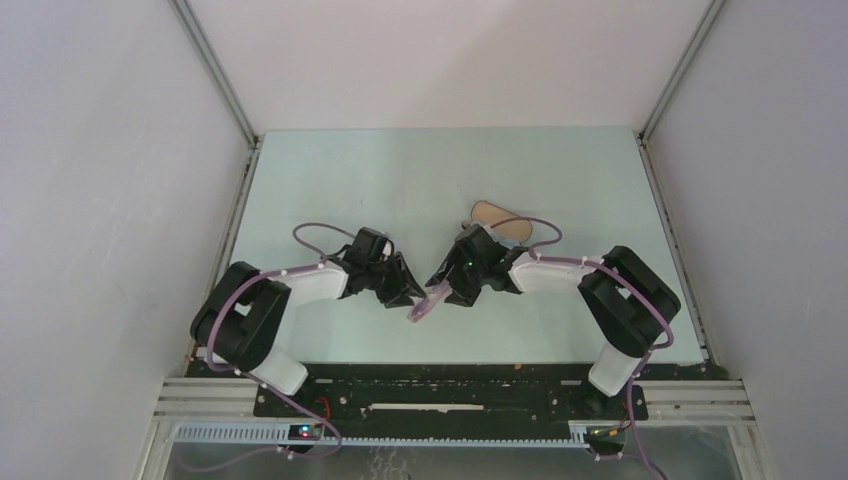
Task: Organize the sunglasses
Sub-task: Fold the sunglasses at the center of the board, then pick up the sunglasses from the center of the board.
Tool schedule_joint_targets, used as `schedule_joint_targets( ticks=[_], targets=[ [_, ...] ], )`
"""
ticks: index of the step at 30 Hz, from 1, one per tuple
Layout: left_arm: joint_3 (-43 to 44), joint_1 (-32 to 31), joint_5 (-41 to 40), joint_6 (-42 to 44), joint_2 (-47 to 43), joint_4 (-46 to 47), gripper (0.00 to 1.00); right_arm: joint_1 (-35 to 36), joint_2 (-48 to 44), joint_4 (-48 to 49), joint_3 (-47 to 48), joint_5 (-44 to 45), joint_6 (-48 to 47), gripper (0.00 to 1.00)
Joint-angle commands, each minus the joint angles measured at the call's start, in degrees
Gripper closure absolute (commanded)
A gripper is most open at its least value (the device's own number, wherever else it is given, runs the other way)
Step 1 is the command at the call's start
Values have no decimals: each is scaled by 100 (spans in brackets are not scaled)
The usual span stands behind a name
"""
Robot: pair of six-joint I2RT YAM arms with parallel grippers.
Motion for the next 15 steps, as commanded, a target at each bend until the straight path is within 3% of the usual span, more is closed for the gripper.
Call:
schedule_joint_targets(
  ticks=[1,9,15],
  targets=[
    [-293,19,-548,-90,-559,-709,53,122,0,-177,234,174,-222,31],
    [-450,495,-1248,-23,-2234,-1413,53,323,160,-774,605,480,-331,34],
    [-509,839,-1421,154,-2571,-1645,52,490,492,-1402,1061,743,-282,35]
  ],
)
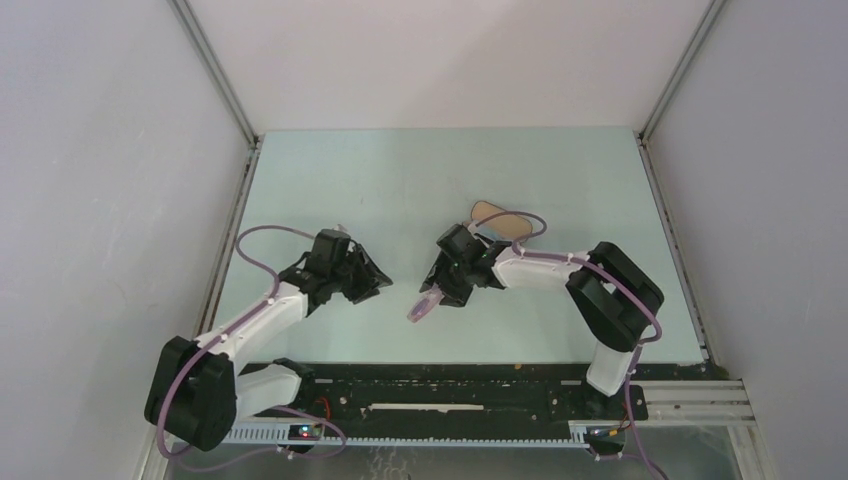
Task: Organize the sunglasses
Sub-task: Pick up the sunglasses from the center of the board.
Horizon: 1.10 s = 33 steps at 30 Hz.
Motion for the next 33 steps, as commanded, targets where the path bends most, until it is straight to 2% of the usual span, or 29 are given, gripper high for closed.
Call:
schedule_joint_targets(
  ticks=[1,7,11,16,18,19,23,28,33],
  targets=[
    [-46,206,-278,190,-140,-290,52,160,234,-726,448,410,-21,35],
    [-113,227,-323,257,-209,-279,52,217,583,-1347,888,684,109,35],
    [-122,237,-347,303,-236,-295,52,263,779,-1632,1168,927,140,39],
    [-122,268,-355,387,-246,-323,52,301,1003,-2002,1482,1189,111,49],
    [-122,280,-363,426,-241,-325,52,329,1058,-2064,1570,1268,73,58],
    [-122,285,-352,445,-231,-317,52,346,1085,-2104,1629,1311,63,59],
    [-128,299,-312,477,-187,-264,52,358,1240,-2152,1743,1303,21,58],
    [-122,316,-292,533,-160,-245,52,391,1327,-2132,1782,1244,-55,51],
    [-94,338,-246,562,-96,-183,52,461,1260,-2106,1797,1370,-102,55]
  ],
)
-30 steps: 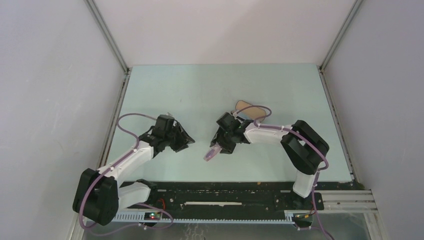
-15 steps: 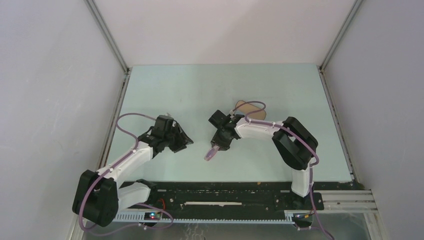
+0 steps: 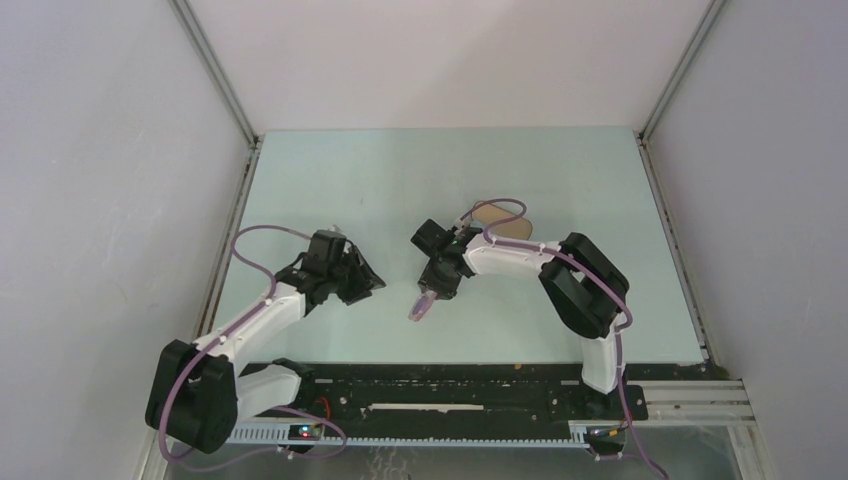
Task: Organize the sunglasses
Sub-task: Pick up the sunglasses from the center of the board.
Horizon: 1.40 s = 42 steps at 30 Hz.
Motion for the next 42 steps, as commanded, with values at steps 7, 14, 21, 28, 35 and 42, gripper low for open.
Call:
schedule_joint_targets(
  ticks=[7,14,21,28,35,42],
  targets=[
    [590,74,-138,239,347,47,46,140,-155,2,50,465,-216,58],
    [1768,59,-103,679,1171,-317,43,1,-674,228,-348,476,-421,64],
    [2585,-149,163,780,1925,-202,44,-473,-1507,599,-1522,346,-418,71],
    [3840,-733,264,971,3363,-267,43,-1070,-2741,649,-2910,412,-414,71],
    [5529,-995,361,1085,4959,-663,44,-1953,-3698,617,-3792,313,-610,72],
    [7111,-1015,63,932,6084,-1010,45,-2596,-4109,570,-4040,161,-900,71]
  ],
)
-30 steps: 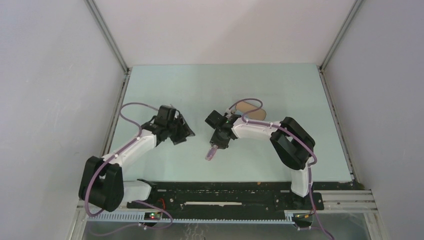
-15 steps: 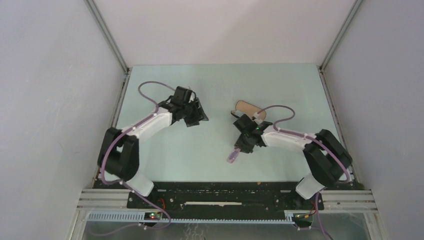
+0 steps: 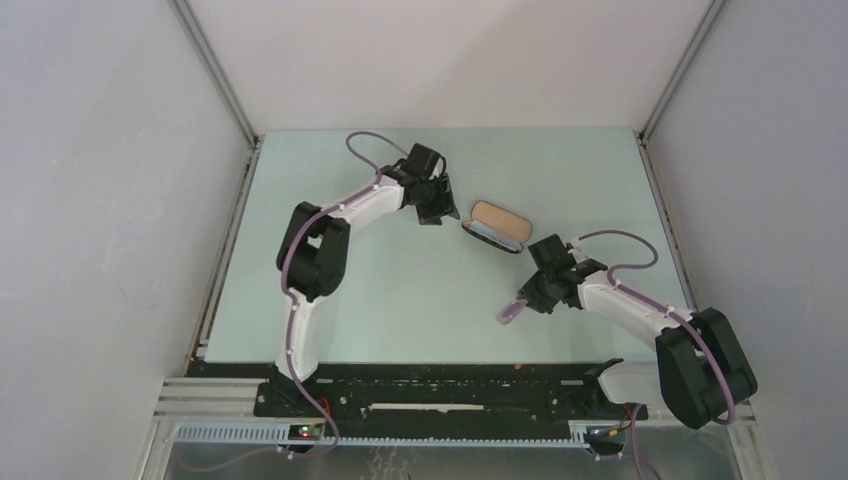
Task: Organize the sunglasses
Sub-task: Pick up the sunglasses from the center of the board, then adjust the sunglasses case at the center of the board.
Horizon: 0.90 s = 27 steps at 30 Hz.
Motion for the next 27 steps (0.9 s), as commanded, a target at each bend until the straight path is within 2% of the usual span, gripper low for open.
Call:
schedule_joint_targets(
  ticks=[1,7,11,16,22,27],
  targets=[
    [1075,-5,-267,-21,509,-265,45,-311,-246,18,-43,-71,-288,71],
    [2211,-59,-303,-55,1447,-878,47,-496,-380,-12,-90,-170,-334,70],
    [2170,-221,-219,2,1513,-943,47,-606,-445,1,-99,-229,-375,69],
    [1429,-468,-23,41,1126,-858,47,-815,-488,34,-99,-305,-453,69],
    [-238,-761,403,-303,200,130,47,-1012,-532,36,-99,-365,-546,69],
    [-660,-1109,532,-296,-156,201,46,-1196,-749,-6,-145,-514,-595,68]
  ],
)
